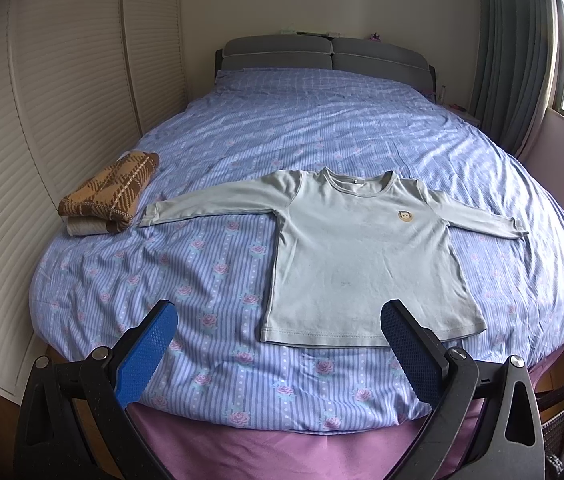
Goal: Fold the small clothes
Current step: 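Move the left tool to the sleeve cuff and close on it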
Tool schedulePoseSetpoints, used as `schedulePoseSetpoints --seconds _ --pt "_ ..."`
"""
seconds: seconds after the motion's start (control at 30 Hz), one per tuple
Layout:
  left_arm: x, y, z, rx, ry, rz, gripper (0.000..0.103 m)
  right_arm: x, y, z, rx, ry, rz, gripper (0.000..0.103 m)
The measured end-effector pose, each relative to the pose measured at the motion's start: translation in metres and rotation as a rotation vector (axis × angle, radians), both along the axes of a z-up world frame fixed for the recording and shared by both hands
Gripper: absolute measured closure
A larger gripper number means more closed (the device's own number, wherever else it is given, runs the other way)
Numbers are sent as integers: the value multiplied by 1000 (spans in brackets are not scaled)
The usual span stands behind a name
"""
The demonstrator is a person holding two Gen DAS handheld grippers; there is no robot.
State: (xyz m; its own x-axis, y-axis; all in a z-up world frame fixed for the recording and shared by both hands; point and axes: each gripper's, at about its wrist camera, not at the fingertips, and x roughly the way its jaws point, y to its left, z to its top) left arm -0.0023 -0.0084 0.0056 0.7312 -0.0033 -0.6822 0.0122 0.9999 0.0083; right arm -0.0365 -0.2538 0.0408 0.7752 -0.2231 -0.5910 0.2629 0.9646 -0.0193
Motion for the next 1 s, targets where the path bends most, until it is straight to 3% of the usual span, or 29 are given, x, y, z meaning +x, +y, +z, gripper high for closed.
schedulePoseSetpoints --seconds 0.17,0.33,0.53,0.73,0.87,1.0 --pt "15 -3 -2 8 -21 0 0 12 -4 1 -6 -5 -3 0" --pt "36 22 -6 1 -25 32 0 37 11 1 -2 -23 27 0" --pt "69 75 -15 -1 -37 79 0 85 62 -1 11 -70 101 0" --pt "123 141 -35 -69 -32 108 1 144 123 -17 35 -88 140 0" --pt "170 183 -57 -80 -19 123 16 180 163 -31 81 -89 148 0" --pt "217 219 -86 -110 33 110 43 211 205 -46 83 -76 175 0"
